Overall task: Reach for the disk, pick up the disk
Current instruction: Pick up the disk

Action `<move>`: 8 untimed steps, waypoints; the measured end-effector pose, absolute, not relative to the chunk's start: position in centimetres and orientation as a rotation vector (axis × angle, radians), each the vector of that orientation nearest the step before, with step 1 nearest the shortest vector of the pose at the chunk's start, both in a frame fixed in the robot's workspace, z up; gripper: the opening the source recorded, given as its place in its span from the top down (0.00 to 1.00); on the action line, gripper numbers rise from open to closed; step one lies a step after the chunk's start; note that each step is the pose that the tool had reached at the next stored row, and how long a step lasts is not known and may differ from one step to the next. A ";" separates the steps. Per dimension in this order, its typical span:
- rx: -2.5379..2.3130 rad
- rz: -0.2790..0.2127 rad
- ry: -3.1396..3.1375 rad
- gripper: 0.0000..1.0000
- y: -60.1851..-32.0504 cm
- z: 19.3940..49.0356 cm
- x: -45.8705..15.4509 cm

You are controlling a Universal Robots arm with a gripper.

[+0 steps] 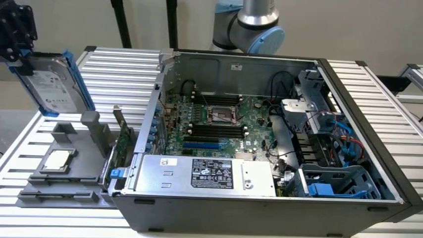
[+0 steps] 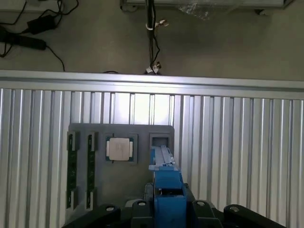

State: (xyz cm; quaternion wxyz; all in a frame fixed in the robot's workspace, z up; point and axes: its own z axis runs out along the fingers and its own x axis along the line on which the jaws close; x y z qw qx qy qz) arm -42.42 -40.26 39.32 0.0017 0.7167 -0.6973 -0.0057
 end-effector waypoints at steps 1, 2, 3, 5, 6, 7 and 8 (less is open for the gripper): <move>2.250 -0.018 -2.187 0.67 -40.3 39.8 -42.3; 2.251 -0.018 -2.187 0.67 -40.4 40.2 -42.2; 2.252 -0.018 -2.186 0.67 -40.5 40.7 -42.0; 2.253 -0.019 -2.185 0.67 -40.7 41.6 -41.6; 2.254 -0.019 -2.185 0.67 -40.8 42.1 -41.3; 2.254 -0.019 -2.185 0.67 -40.9 42.5 -41.0; 2.254 -0.020 -2.185 0.67 -41.0 43.0 -40.6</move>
